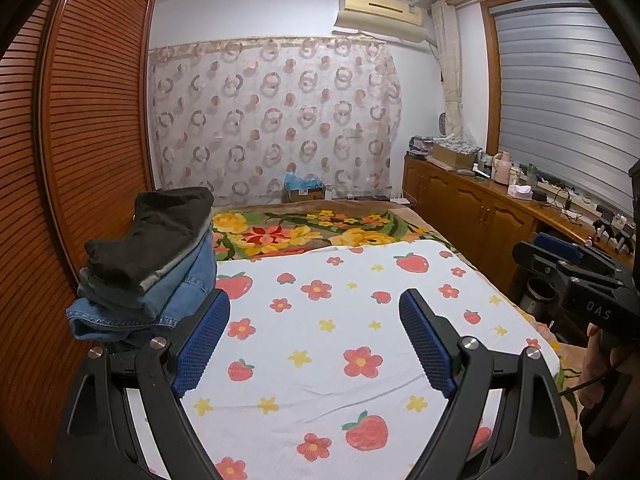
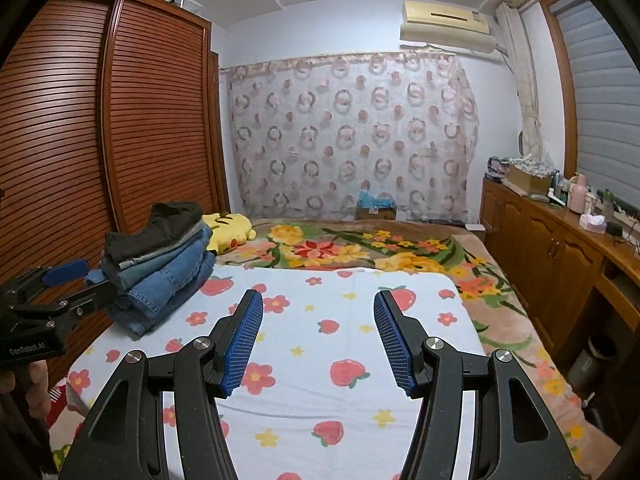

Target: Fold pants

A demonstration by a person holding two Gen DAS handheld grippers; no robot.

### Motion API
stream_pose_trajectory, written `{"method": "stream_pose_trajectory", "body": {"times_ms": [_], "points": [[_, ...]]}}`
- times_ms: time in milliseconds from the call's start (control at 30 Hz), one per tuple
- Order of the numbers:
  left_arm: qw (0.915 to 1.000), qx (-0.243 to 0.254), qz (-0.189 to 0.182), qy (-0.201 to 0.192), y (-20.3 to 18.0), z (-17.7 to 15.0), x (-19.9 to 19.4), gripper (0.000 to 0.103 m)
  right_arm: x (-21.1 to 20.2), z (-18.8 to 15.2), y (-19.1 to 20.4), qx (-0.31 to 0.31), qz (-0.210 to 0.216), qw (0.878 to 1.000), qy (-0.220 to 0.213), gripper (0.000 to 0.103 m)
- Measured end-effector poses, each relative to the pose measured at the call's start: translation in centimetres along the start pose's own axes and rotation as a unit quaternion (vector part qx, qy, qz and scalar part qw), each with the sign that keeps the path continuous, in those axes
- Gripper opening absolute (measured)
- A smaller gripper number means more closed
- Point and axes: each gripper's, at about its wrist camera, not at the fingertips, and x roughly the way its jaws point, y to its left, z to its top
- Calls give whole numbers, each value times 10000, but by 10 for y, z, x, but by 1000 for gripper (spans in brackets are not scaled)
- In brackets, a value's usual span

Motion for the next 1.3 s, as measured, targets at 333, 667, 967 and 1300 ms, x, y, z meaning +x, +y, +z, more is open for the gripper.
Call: {"method": "stream_pose_trajectory", "body": {"times_ms": [333,667,967,1300], "points": [[10000,-2,-4,0,0,0,0,87,-1,-1,-3,43,-8,10000,3,60],[10000,-7,0,-4,0,0,0,87,-2,-2,-2,46,-2,10000,5,60],[10000,-6,-1,-5,1,0,0,87,-2,-5,-2,24,15,10000,-12,60],[10000,-3,-2,-9,1,-1,1,87,-4,-5,-1,11,29,10000,-8,60]]}}
